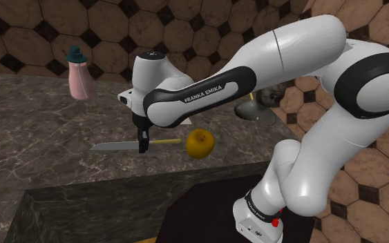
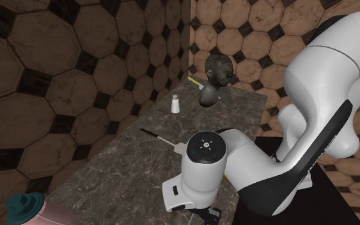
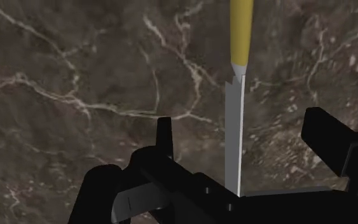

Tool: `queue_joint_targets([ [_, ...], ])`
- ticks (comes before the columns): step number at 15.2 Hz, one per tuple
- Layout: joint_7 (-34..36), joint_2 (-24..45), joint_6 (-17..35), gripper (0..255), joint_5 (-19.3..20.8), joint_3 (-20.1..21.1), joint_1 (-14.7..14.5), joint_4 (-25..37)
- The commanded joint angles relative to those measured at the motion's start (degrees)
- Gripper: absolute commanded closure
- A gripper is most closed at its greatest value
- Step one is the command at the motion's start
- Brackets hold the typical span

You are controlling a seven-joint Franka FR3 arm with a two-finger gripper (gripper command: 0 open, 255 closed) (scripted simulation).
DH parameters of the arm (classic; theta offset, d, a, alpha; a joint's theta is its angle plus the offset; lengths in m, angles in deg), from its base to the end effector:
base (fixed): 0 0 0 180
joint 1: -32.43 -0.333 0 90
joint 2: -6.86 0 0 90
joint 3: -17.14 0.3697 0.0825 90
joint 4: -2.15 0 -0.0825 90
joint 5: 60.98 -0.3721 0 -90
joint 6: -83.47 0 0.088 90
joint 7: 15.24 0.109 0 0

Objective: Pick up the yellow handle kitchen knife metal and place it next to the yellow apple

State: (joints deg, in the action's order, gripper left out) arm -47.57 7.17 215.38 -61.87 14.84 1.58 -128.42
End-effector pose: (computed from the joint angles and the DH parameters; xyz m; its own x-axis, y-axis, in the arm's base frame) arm 0.4476 0.2440 0.4137 0.4955 0.8684 0.0213 0.8686 -0.4956 -0.0002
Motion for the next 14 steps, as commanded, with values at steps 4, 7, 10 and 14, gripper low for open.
queue_joint_targets([
  [4, 0.1, -2.2, -3.8, 0, 0.2, 0.0, 0.0, 1.6],
  [7, 0.2, -4.0, -7.2, 0, 0.3, 0.0, 0.0, 3.3],
  [10, 0.2, -4.0, -7.2, 0, 0.3, 0.0, 0.0, 3.3],
  [14, 0.2, -4.0, -7.2, 0, 0.3, 0.0, 0.0, 3.3],
])
